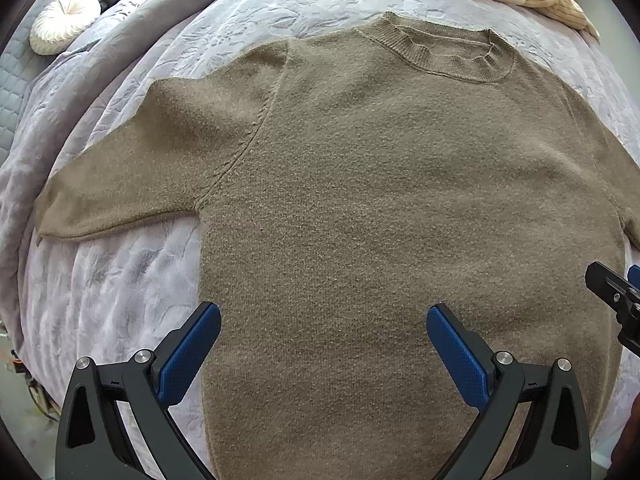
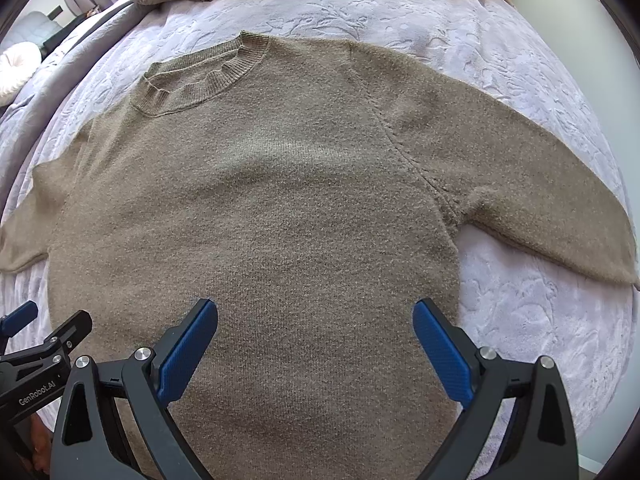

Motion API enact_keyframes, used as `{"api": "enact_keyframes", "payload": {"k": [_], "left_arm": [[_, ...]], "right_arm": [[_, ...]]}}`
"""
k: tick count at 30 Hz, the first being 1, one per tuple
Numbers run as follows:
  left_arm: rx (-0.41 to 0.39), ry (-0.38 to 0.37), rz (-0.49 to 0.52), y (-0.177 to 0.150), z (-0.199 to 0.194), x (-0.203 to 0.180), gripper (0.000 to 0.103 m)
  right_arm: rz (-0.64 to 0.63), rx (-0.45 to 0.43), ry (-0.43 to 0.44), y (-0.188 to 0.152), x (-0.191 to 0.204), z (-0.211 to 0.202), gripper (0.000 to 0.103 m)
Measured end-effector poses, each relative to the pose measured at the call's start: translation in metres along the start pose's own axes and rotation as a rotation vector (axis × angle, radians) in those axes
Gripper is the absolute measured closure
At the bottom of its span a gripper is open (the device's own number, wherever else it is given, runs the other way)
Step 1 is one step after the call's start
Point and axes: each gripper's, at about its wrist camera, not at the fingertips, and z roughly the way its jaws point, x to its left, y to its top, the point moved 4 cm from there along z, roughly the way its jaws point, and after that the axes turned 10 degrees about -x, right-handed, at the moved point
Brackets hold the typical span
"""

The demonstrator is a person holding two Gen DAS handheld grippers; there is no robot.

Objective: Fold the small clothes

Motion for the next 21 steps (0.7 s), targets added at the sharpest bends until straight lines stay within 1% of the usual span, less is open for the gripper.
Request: {"api": "enact_keyframes", "payload": {"k": [14,17,21], "left_arm": [[0.01,-0.013,-0.029,-0.001,0.005,0.014,0.0],[0.026,-0.036,-0.058,-0.002,0.01,0.022,0.0],[0.032,-0.054,-0.088,-0.004,0.015,0.035,0.0]], "right_arm": [[-0.027,0.001,-0.016,0.004,0.014,0.0,0.004],[-0.051,0.003,-0.021,0.005,0.023,0.001,0.004],[-0.082,0.007,-0.002,0.006,0.042,0.002,0.004]]}}
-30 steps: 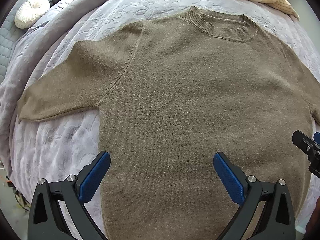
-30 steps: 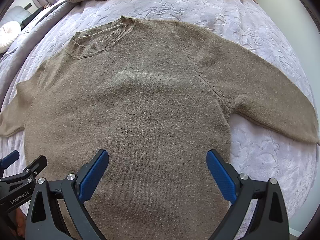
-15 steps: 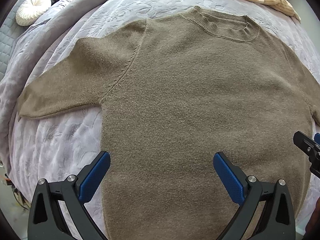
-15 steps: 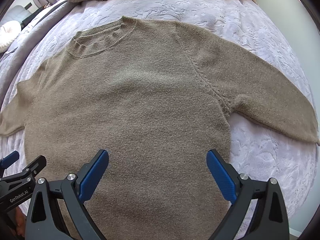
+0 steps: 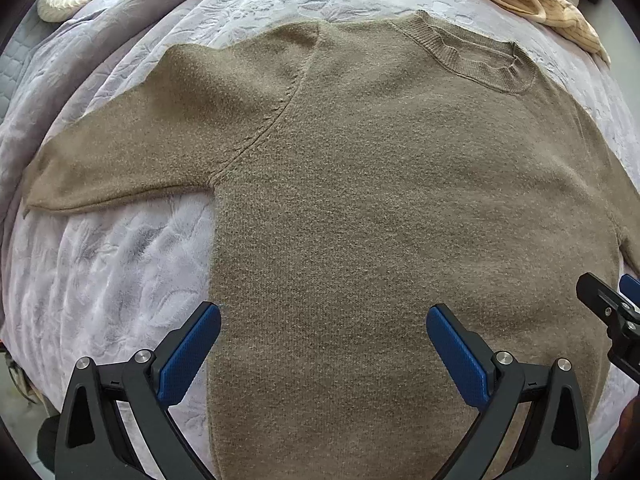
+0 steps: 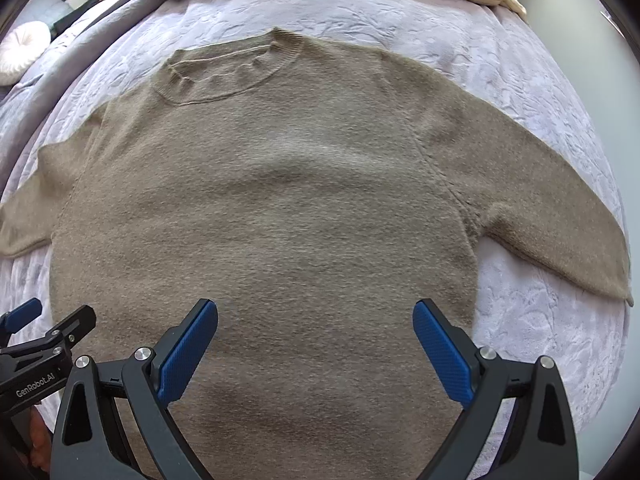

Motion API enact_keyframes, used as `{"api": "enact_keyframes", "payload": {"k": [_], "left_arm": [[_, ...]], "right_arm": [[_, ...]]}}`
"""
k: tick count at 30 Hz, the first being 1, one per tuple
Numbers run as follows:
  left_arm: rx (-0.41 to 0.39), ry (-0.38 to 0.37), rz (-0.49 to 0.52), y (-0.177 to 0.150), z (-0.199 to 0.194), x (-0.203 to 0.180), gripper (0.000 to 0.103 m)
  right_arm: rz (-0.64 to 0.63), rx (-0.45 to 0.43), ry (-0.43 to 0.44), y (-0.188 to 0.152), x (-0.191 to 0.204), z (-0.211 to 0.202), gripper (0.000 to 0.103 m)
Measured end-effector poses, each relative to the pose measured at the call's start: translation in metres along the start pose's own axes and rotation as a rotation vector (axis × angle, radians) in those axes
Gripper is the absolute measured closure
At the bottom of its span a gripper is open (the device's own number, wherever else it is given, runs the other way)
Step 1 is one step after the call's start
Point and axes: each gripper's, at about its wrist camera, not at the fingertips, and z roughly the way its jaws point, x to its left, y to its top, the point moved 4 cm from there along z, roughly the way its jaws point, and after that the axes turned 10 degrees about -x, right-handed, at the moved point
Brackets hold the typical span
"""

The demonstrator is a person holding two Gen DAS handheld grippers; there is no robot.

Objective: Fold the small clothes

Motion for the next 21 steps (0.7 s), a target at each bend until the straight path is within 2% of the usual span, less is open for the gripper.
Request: {"api": "enact_keyframes", "payload": {"k": [5,9,14,21], "left_arm": [[-0.003,-0.026,-0.065,0.002,0.007,0.038,0.0],[-0.02,-0.05,-0.166,0.007,0.018,0.088,0.0],[-0.119,-0.055,-0.319,0.021,0.028,0.176,0.0],[-0.23,-0.083,-0.62,0.035,0.048,0.316,0.0]], "right_arm": [[-0.044,0.01,0.035,0.001,0.033,0.005,0.004],[-0.089,0.027,0.064,0.0,0.067,0.009,0.004],[-0.158,0.039,0.1,0.0,0.112,0.01,0.004],[-0.254,0.024,0.148,0.001,0.169,0.001,0.004]]}}
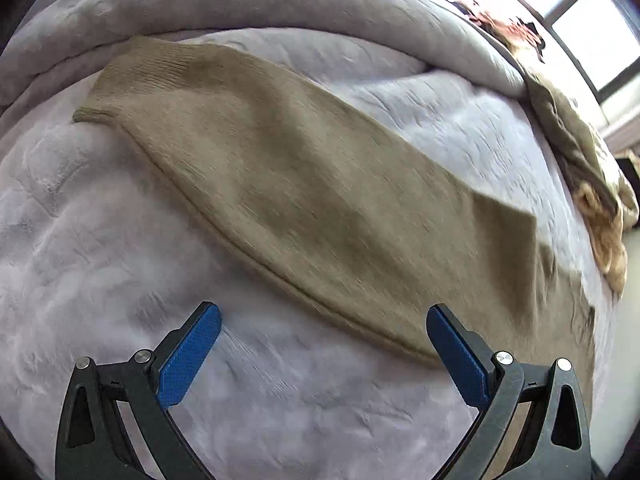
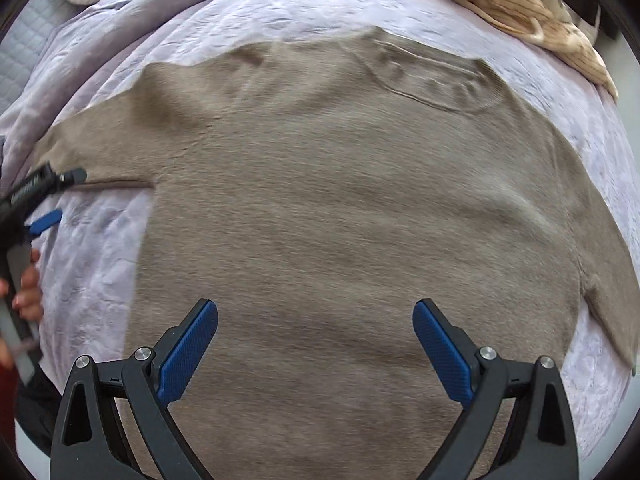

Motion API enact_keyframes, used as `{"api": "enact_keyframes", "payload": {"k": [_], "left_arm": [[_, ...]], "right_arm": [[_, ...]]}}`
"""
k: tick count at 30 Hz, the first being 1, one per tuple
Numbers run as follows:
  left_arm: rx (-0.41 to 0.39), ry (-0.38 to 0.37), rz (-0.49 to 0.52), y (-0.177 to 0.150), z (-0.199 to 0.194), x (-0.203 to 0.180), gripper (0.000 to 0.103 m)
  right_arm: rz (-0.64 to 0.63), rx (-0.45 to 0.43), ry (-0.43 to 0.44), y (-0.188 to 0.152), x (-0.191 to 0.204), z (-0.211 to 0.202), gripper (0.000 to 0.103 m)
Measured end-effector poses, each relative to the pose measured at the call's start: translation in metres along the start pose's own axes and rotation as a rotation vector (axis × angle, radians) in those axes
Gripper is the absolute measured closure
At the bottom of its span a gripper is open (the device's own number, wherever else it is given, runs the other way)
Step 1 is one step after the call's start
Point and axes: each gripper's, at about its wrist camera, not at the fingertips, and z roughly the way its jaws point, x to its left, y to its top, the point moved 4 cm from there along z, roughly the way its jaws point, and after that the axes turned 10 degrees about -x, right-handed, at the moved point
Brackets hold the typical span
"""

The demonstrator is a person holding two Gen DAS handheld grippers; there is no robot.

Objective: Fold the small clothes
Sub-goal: 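Grasp the cuff of the sleeve nearest the left tool with the left tool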

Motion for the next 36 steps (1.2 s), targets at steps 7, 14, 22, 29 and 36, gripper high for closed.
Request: {"api": "enact_keyframes", "payload": {"k": [7,14,22,29,36], "left_arm": [[-0.085,0.032,-0.087,0.052,0.014,0.03,0.003],[-0.081,0.015,-0.093,0.057,0.022,0.026,0.072],[-0.194,-0.046,0.017,0.061,-0.019,-0.011,0.095],[-0.262,-0.18,0.158,0.052,-0.069,-0.092,0.096],[-0.246,-0.357,0.311,0.011,-0.096,-0.204,0.096]], "right_arm": [[-0.065,0.027,0.023,-0.004,0.03,0.007,0.004],[-0.072,0.032,0.022,-0.005,0.036,0.011,0.004],[-0.044,0.039,-0.012,-0.012,0.009,0.008,0.004],[0.018,0.053,-0.017,-0.022,-0.031,0.007,0.004],[0.101,0.043,-0.032,-0.036,-0.088,-0.003,0.004]]}}
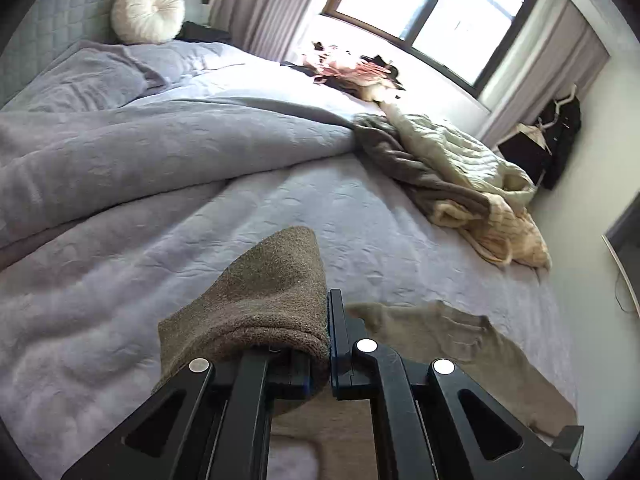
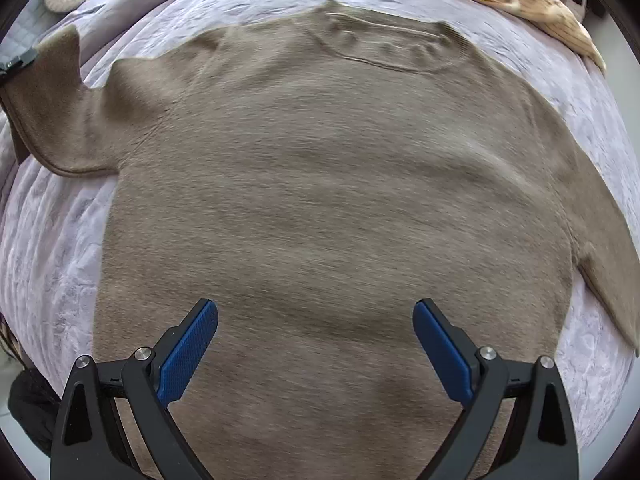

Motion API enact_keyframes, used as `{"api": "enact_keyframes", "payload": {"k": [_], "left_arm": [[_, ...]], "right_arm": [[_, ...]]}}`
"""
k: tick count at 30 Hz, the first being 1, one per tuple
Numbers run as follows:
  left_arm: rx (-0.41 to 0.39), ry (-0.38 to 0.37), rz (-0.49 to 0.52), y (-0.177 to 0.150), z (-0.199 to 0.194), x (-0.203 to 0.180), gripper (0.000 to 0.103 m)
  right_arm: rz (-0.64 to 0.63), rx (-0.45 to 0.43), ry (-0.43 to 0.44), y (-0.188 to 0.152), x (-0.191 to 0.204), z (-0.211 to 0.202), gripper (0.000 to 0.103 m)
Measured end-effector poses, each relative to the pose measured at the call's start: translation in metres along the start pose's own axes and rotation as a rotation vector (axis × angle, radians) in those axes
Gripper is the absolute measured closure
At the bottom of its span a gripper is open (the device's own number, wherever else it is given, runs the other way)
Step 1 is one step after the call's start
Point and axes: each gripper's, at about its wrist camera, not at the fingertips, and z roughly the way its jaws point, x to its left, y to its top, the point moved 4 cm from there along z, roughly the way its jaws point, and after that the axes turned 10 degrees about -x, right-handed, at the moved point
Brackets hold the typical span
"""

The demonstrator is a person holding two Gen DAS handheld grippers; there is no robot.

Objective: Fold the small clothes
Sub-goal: 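Grasp the cuff of the sleeve nearest the left tool with the left tool, then carry the held sleeve across the sweater chest and open the left tool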

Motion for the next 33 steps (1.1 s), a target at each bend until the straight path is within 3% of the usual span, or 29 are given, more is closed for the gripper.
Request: {"api": "enact_keyframes", "payload": {"k": [5,8,12,15,19,20,22,23,25,28,33], "left_arm": [[0.062,-0.153,0.114,-0.031,0.015,-0.103,0.096],[0.146,-0.229,0.166,-0.067,0.033,-0.158,0.096],[0.267,-0.275,0.249,-0.127,0.055,-0.209,0.096],[0.326,-0.246,0.305,-0.163,0.071,-0.225,0.096],[0.36,-0.141,0.378,-0.188,0.082,-0.228,0.094],[0.365,-0.124,0.398,-0.19,0.081,-0.226,0.088],[0.354,-0.12,0.402,-0.188,0.073,-0.222,0.029],[0.325,-0.115,0.401,-0.183,0.065,-0.219,0.022],[0.282,-0.12,0.42,-0.169,0.05,-0.212,0.022],[0.256,-0.063,0.423,-0.148,0.036,-0.183,0.022],[0.279,0.109,0.33,-0.105,0.054,-0.091,0.022]], "right_arm": [[0.078,-0.007,-0.021,-0.01,-0.052,-0.005,0.004],[0.126,-0.008,-0.037,-0.017,-0.083,-0.007,0.004],[0.187,-0.01,-0.058,-0.03,-0.126,-0.011,0.004],[0.222,-0.005,-0.076,-0.038,-0.156,-0.012,0.004],[0.251,0.002,-0.097,-0.054,-0.197,-0.02,0.004],[0.254,0.001,-0.101,-0.056,-0.204,-0.021,0.004],[0.259,-0.001,-0.106,-0.057,-0.213,-0.023,0.004],[0.258,-0.005,-0.108,-0.054,-0.221,-0.023,0.004],[0.253,-0.019,-0.108,-0.055,-0.229,-0.027,0.004],[0.215,-0.064,-0.087,-0.04,-0.223,-0.033,0.004],[-0.022,-0.179,-0.072,0.0,-0.175,-0.044,0.004]]}}
